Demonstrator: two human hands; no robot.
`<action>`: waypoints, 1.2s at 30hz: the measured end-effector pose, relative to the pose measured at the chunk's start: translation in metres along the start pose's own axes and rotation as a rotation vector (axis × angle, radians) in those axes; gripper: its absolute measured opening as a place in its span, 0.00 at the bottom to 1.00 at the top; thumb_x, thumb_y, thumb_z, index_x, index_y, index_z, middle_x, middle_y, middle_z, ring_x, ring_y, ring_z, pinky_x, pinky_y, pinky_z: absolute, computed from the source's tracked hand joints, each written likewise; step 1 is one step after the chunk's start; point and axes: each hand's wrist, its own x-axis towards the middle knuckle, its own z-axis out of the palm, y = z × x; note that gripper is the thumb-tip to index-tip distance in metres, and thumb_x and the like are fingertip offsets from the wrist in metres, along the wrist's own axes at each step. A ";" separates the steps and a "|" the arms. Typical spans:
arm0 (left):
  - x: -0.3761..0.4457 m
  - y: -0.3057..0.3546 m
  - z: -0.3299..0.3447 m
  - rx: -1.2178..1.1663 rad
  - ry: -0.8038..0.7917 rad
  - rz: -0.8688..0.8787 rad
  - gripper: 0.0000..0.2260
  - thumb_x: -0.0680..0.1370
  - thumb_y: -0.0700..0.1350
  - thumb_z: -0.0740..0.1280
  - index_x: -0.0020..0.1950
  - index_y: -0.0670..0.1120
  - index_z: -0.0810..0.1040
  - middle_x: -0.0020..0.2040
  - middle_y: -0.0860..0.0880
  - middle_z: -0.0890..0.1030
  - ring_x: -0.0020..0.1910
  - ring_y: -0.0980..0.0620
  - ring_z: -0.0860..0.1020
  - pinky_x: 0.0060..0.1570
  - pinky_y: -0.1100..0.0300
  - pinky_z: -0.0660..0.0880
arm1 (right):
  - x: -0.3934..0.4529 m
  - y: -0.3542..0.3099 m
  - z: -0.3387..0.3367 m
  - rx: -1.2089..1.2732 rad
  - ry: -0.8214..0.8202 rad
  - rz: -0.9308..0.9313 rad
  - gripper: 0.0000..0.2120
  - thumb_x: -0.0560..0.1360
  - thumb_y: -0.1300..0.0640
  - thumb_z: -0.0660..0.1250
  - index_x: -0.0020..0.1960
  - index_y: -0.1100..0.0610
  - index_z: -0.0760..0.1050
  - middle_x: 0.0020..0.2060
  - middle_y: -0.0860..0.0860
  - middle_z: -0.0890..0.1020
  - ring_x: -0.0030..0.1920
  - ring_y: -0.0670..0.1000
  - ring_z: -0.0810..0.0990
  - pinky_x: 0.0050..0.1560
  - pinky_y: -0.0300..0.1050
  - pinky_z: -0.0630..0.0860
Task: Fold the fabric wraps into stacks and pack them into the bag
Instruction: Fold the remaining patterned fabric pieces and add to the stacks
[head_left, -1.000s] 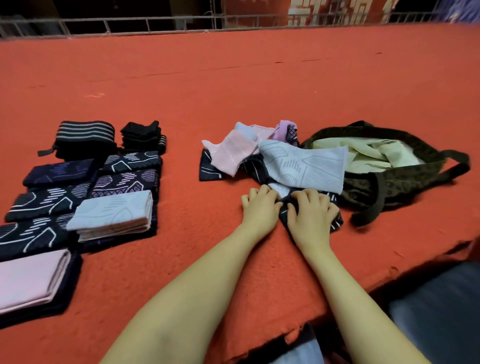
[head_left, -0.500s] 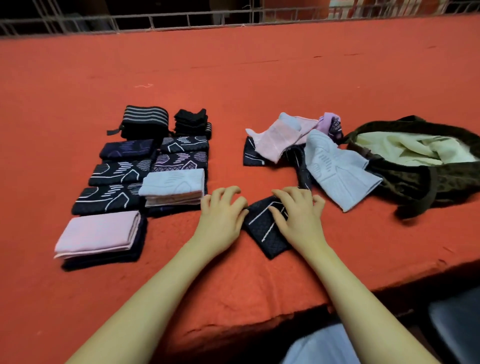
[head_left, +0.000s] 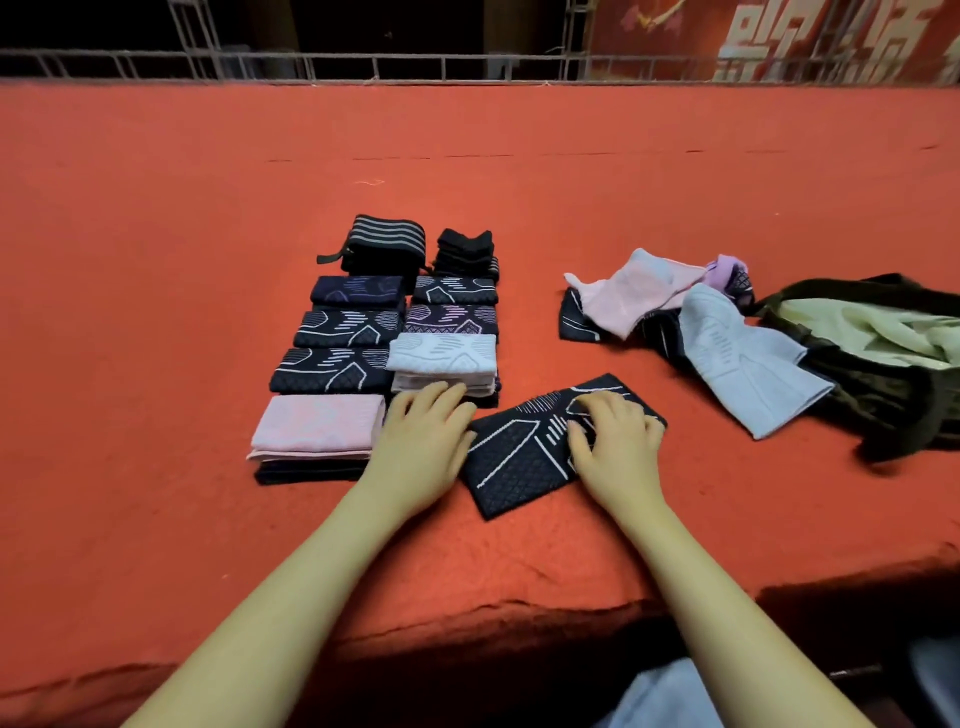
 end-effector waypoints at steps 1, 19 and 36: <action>0.000 0.010 0.000 -0.032 -0.023 0.002 0.18 0.74 0.52 0.56 0.52 0.46 0.81 0.58 0.46 0.81 0.56 0.45 0.79 0.54 0.52 0.62 | 0.001 0.006 -0.001 -0.049 -0.018 0.062 0.19 0.75 0.50 0.59 0.61 0.59 0.75 0.60 0.54 0.77 0.60 0.58 0.73 0.57 0.51 0.59; 0.013 0.029 0.024 -0.044 0.017 0.296 0.18 0.76 0.54 0.56 0.54 0.52 0.84 0.53 0.51 0.84 0.50 0.47 0.82 0.49 0.52 0.78 | -0.015 0.034 -0.014 -0.156 0.006 0.407 0.16 0.75 0.49 0.66 0.53 0.63 0.74 0.59 0.59 0.74 0.62 0.61 0.67 0.61 0.54 0.56; 0.041 0.100 0.032 -0.289 -0.446 -0.044 0.26 0.82 0.59 0.49 0.78 0.56 0.48 0.79 0.51 0.44 0.77 0.48 0.43 0.74 0.49 0.41 | -0.024 0.026 -0.021 0.209 0.224 0.166 0.04 0.72 0.56 0.64 0.44 0.55 0.70 0.49 0.49 0.76 0.53 0.51 0.71 0.50 0.40 0.53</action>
